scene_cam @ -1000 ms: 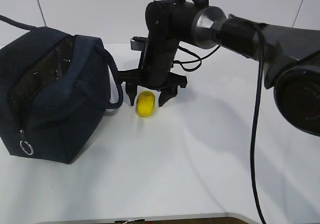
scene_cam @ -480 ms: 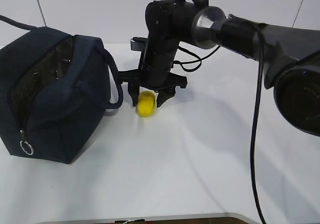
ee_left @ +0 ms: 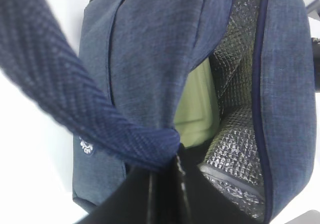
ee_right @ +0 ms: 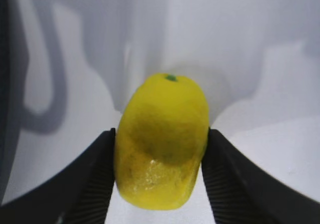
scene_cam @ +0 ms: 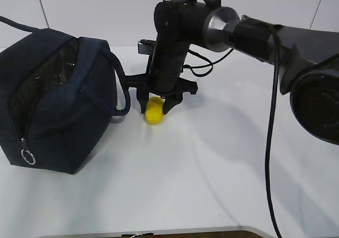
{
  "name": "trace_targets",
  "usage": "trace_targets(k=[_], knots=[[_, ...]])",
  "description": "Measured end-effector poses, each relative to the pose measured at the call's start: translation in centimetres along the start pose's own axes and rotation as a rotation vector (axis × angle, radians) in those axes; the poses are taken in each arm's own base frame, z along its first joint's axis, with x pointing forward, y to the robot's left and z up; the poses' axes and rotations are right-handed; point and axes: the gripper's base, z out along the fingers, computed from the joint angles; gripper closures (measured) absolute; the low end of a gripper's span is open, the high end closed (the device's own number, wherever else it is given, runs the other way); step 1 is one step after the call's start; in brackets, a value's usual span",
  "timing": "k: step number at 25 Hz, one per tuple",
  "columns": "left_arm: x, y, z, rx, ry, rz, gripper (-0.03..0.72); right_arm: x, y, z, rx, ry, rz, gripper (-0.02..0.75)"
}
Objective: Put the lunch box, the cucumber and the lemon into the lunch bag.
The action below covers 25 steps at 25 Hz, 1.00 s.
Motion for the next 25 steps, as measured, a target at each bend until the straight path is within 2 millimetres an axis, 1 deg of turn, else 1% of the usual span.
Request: trace_targets(k=[9, 15, 16, 19, 21, 25], knots=[[0.0, 0.0, 0.0, 0.002, 0.003, 0.0, 0.694, 0.0, 0.0, 0.0, -0.001, 0.0, 0.001, 0.363], [0.0, 0.0, 0.0, 0.002, 0.003, 0.0, 0.694, 0.0, 0.0, 0.0, -0.001, 0.001, -0.001, 0.368], [0.0, 0.0, 0.0, 0.002, 0.003, 0.0, 0.694, 0.1, 0.0, 0.0, 0.001, 0.006, -0.001, 0.36], [0.0, 0.0, 0.0, 0.002, 0.003, 0.0, 0.694, 0.2, -0.1, -0.1, 0.01, 0.026, -0.004, 0.37], [0.0, 0.0, 0.0, 0.002, 0.003, 0.0, 0.694, 0.3, -0.1, -0.3, 0.016, 0.036, -0.007, 0.37], [0.0, 0.0, 0.0, 0.003, 0.005, 0.0, 0.694, -0.2, 0.0, -1.0, 0.025, 0.006, -0.02, 0.371]])
